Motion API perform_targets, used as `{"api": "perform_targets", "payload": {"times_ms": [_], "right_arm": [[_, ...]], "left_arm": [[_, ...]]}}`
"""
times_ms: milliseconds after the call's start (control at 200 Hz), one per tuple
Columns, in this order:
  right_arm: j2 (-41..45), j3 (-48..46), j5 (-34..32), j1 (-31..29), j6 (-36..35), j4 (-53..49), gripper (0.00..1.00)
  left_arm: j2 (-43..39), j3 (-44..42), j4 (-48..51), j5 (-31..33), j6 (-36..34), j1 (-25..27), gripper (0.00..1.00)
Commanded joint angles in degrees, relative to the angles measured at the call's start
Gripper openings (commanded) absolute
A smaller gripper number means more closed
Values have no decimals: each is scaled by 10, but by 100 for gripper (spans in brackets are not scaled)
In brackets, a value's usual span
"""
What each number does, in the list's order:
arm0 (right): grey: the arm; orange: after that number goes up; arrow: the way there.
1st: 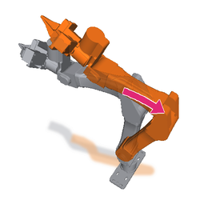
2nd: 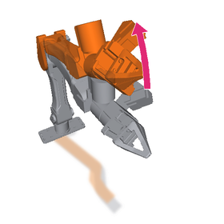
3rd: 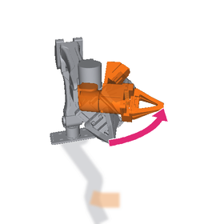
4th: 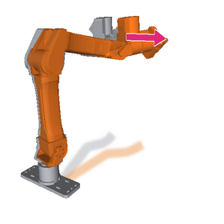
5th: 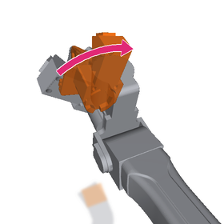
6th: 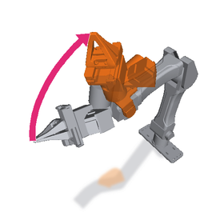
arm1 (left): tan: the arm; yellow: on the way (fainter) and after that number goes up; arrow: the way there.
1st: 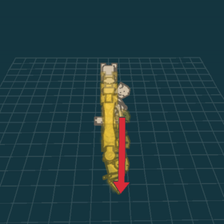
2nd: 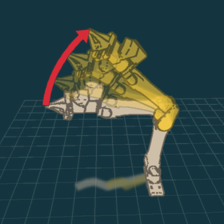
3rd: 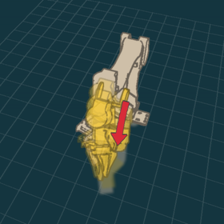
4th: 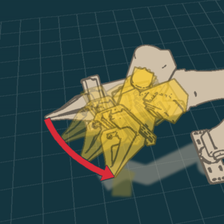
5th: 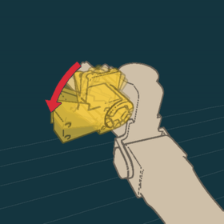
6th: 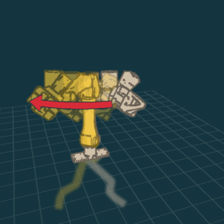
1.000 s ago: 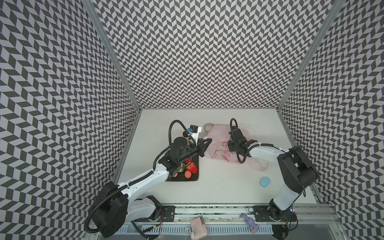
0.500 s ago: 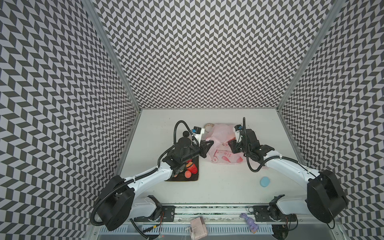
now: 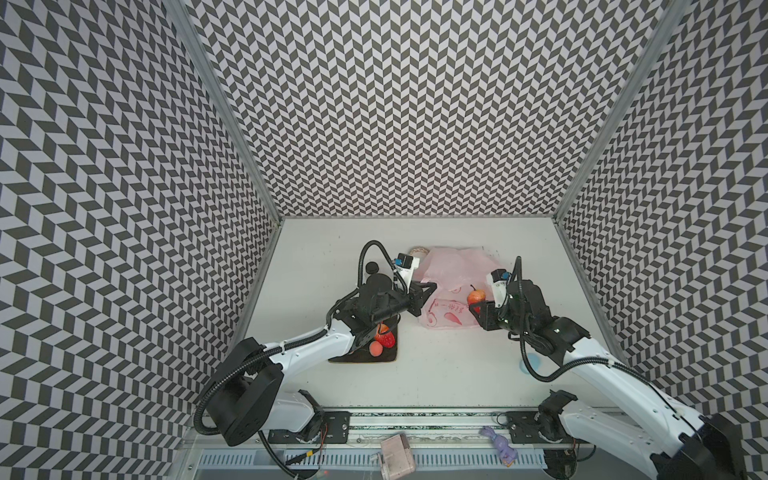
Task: Take the fake fruits out of the plastic bag
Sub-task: 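Carry the orange-red pear toward the tray while the left gripper releases the bag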
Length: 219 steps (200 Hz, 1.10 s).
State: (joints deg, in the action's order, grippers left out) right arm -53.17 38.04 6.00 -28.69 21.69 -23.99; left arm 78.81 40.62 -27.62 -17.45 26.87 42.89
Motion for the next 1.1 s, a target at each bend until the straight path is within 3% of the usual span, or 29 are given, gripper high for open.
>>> {"api": "perform_targets", "payload": {"times_ms": [0,130,245,461,481,516,711,957,1092], "right_arm": [[46,0,-22,2,29,-6,30],[91,13,-84,2,37,-28,30],[105,34,-126,2,34,-54,30],[99,72,-154,2,13,-81,30],[98,73,-154,2,11,-81,30],[97,75,-155,2,9,-78,30],[75,85,-147,2,1,-50,30],[31,113,-143,2,-41,-8,30],[-1,129,-71,2,-77,33,30]], "left_arm": [[19,20,-26,-16,4,13,0],[48,34,-24,-31,-8,38,6],[73,61,-9,-51,-21,52,21],[71,95,44,-53,-61,58,70],[66,92,46,-53,-66,58,90],[56,87,50,-52,-73,58,100],[-38,44,59,-50,-137,59,100],[-221,-1,141,-37,-212,52,100],[-313,-5,201,-12,-227,43,100]]}}
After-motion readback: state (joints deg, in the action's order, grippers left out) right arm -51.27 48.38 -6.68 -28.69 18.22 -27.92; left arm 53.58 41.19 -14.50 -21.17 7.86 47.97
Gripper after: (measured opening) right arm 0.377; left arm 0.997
